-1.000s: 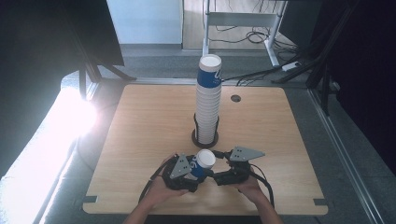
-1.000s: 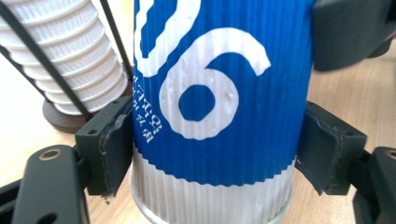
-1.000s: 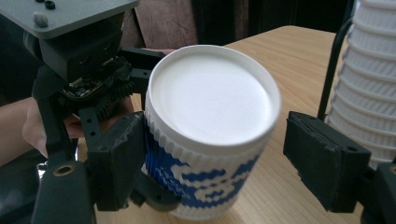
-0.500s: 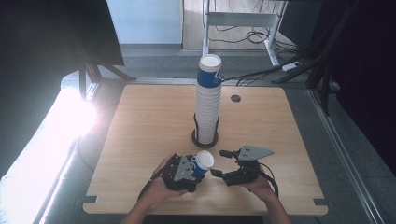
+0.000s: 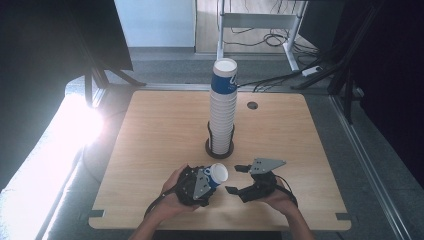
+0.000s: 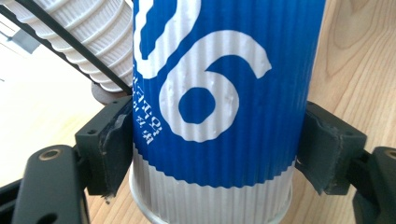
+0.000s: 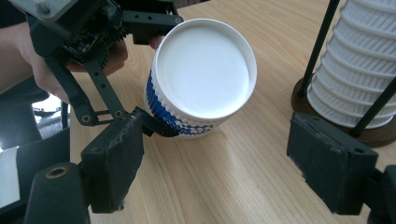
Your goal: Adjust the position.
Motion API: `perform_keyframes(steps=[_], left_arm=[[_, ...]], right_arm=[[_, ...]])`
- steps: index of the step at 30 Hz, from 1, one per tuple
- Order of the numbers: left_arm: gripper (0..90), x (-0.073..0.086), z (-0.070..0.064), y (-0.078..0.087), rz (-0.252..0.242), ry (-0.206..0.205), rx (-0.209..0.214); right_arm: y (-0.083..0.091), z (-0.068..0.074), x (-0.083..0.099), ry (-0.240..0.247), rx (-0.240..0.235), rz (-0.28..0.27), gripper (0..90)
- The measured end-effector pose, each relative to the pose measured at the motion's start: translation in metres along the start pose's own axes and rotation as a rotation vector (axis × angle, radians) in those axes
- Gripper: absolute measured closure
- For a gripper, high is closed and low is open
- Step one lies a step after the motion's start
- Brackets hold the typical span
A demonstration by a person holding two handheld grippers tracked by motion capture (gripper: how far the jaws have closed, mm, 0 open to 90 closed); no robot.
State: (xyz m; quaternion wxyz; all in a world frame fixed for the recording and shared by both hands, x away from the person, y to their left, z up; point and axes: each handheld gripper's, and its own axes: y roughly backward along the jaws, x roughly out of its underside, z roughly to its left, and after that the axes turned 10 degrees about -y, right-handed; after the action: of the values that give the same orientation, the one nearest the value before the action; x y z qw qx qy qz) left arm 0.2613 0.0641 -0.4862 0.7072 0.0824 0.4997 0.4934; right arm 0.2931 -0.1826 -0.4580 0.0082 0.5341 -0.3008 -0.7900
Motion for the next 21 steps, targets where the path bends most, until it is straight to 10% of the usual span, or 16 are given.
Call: perform_keyframes(steps=[14, 21], left_arm=[[20.6, -0.007, -0.006, -0.002, 0.046, -0.079, -0.021], [20.6, -0.013, -0.010, -0.001, 0.049, -0.126, -0.067]], right_arm=[[0.004, -0.002, -0.004, 0.005, 0.001, 0.084, 19.1], [0.006, -0.004, -0.031, 0.005, -0.012, 0.303, 18.1]])
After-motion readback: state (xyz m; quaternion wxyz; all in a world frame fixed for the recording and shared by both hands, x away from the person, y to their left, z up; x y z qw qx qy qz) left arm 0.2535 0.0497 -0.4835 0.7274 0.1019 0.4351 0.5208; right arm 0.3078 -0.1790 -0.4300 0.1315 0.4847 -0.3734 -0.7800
